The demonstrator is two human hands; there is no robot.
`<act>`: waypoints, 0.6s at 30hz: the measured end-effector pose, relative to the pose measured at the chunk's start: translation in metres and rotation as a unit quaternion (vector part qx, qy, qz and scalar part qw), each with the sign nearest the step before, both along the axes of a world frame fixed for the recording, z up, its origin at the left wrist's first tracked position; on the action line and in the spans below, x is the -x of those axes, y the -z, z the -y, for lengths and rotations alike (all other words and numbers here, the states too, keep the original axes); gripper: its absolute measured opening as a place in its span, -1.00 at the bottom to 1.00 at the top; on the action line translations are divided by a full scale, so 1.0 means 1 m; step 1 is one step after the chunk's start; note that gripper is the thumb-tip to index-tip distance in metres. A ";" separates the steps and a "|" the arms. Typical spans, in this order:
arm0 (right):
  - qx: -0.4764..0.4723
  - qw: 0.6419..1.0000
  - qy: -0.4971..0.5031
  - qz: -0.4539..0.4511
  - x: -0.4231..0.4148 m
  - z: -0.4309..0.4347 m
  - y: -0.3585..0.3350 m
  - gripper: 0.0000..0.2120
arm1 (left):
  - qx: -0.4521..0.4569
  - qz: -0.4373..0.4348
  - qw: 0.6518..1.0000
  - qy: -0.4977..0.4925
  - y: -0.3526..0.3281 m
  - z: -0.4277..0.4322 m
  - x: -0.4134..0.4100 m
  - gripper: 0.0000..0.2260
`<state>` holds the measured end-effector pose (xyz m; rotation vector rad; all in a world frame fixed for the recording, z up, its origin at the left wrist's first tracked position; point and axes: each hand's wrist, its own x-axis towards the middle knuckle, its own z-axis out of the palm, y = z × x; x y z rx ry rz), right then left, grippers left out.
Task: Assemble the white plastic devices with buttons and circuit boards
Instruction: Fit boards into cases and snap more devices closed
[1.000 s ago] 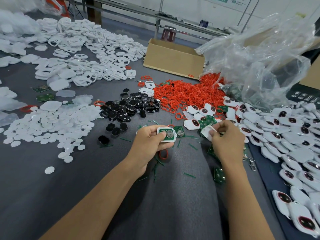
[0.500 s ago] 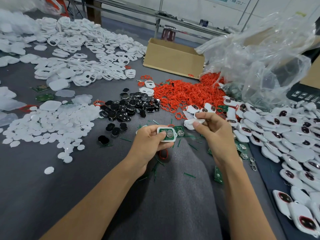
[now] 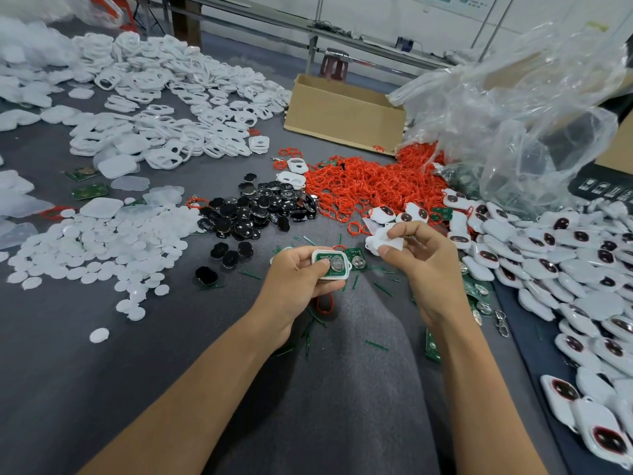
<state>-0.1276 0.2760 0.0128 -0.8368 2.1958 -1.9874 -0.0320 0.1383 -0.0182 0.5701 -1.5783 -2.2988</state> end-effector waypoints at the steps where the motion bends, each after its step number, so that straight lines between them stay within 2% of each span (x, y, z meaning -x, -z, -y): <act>1: 0.005 1.000 -0.004 0.002 0.000 0.000 0.000 -0.78 | 0.000 0.000 1.000 0.000 0.000 0.000 0.000 -0.81; 5: 0.003 1.000 -0.026 0.000 0.000 0.000 -0.001 -0.78 | -0.005 0.000 1.000 -0.001 -0.001 0.000 0.000 -0.79; 8: -0.013 0.999 -0.042 -0.009 0.000 0.002 -0.003 -0.68 | -0.004 0.001 1.000 -0.003 -0.002 -0.001 -0.001 -0.78; 12: 0.016 0.998 -0.058 0.024 0.002 0.001 0.000 -0.55 | -0.004 0.003 1.000 -0.001 -0.003 -0.001 -0.001 -0.79; 18: -0.010 0.998 -0.063 0.028 0.002 0.003 0.001 -0.62 | -0.006 -0.001 1.000 0.001 -0.004 -0.002 -0.001 -0.80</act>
